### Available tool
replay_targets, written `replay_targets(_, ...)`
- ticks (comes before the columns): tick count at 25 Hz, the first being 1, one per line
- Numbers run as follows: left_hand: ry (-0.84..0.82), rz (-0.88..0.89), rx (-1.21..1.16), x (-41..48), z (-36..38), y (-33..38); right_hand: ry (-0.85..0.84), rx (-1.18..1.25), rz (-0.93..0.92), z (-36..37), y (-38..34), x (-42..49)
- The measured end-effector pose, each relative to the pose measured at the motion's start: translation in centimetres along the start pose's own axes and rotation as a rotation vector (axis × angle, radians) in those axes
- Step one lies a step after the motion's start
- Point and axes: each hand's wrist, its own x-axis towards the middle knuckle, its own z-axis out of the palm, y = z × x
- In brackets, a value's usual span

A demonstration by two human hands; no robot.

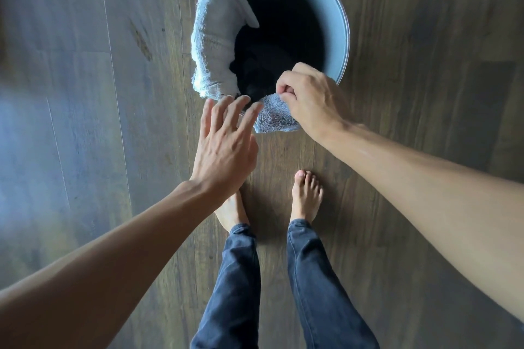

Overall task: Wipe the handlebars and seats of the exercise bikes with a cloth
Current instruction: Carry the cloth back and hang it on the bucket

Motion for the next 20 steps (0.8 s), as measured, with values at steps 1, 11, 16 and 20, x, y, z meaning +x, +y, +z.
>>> replay_targets(1,-0.02,0.033,-0.002,-0.1,0.1,0.0,-0.008,0.022,0.007,0.1,0.1,-0.1)
replay_targets(11,-0.031,0.04,0.003,-0.2,0.7,0.5,0.072,0.114,0.292,-1.3,2.1,-7.0)
replay_targets(16,-0.031,0.04,0.01,-0.2,0.9,0.8,0.256,0.212,0.214,-1.4,2.1,-5.7)
replay_targets(20,-0.035,0.034,0.006,-0.2,0.8,0.8,0.316,0.263,0.247,-2.2,2.2,-4.0)
